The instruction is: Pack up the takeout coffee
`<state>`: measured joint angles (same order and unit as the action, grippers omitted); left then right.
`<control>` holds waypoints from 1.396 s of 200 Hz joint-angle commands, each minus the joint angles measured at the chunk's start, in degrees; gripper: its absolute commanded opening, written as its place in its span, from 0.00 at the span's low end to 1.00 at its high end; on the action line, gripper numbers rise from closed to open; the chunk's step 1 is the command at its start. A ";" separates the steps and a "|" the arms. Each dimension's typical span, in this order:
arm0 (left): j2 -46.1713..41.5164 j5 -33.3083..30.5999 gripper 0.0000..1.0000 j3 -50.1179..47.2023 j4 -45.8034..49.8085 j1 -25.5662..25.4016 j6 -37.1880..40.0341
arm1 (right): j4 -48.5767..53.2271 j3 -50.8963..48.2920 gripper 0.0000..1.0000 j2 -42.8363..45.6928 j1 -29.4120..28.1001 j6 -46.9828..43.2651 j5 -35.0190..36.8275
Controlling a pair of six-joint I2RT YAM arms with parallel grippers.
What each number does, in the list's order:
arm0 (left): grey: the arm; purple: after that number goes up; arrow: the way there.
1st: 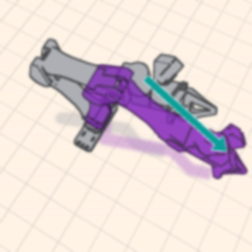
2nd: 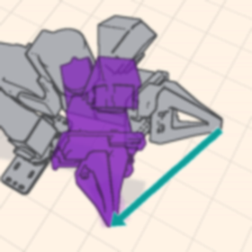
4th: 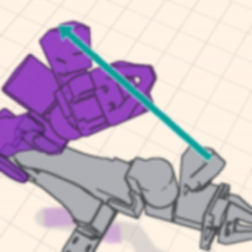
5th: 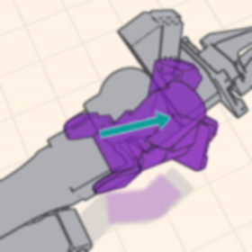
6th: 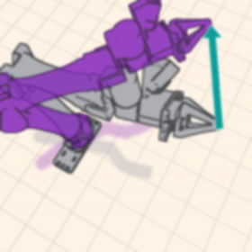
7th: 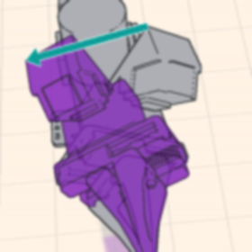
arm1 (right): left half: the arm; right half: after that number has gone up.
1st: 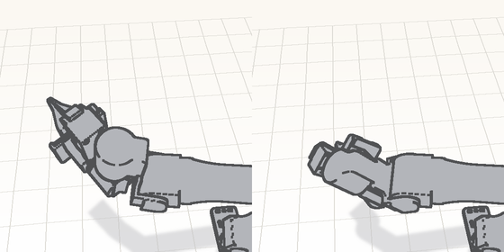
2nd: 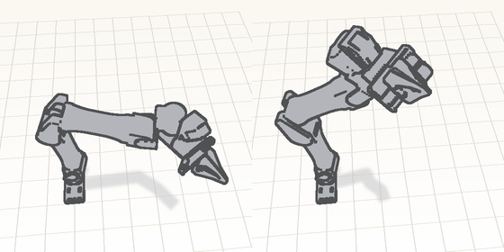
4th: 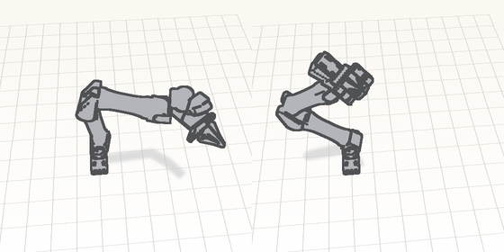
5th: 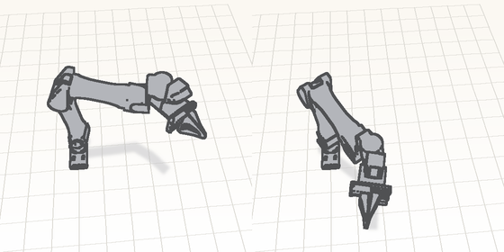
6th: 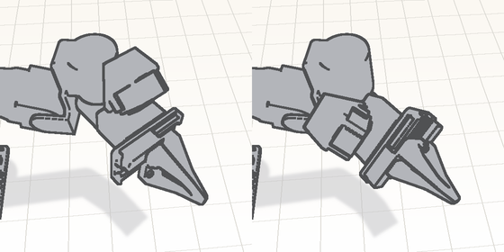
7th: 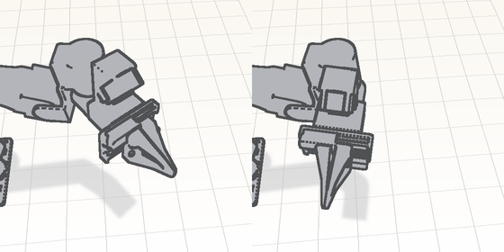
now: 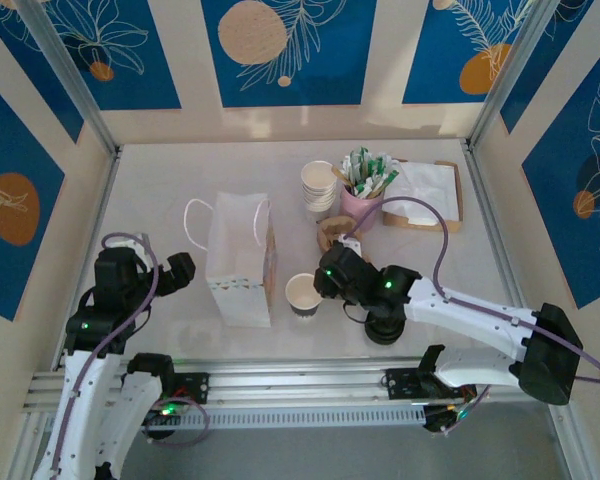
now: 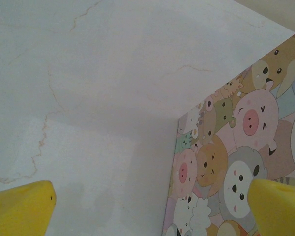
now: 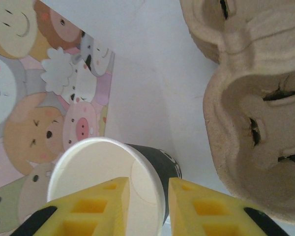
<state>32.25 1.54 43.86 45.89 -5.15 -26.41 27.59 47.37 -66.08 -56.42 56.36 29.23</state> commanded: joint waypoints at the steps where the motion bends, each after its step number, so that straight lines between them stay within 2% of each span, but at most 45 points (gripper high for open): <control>1: -0.45 1.40 1.00 -0.53 -0.92 0.66 0.69 | 3.53 2.60 0.32 1.94 -0.35 -1.11 2.35; 48: -0.35 1.62 1.00 -0.61 -1.00 0.66 0.70 | 7.57 6.28 0.43 3.15 -0.30 -3.40 2.79; 97: -0.17 1.71 1.00 -0.70 -1.10 0.66 0.66 | 16.78 9.90 0.53 4.83 0.46 -3.82 5.08; 167: 0.27 1.89 1.00 -0.78 -1.23 0.71 0.66 | 27.72 9.61 0.59 12.09 4.86 -2.38 5.93; 279: 0.62 2.24 1.00 -0.88 -1.24 0.66 0.65 | 34.98 1.40 0.68 18.92 13.80 3.12 1.77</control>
<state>32.86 2.61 43.53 45.45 -5.15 -26.41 59.07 50.41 -48.77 -44.27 56.23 32.42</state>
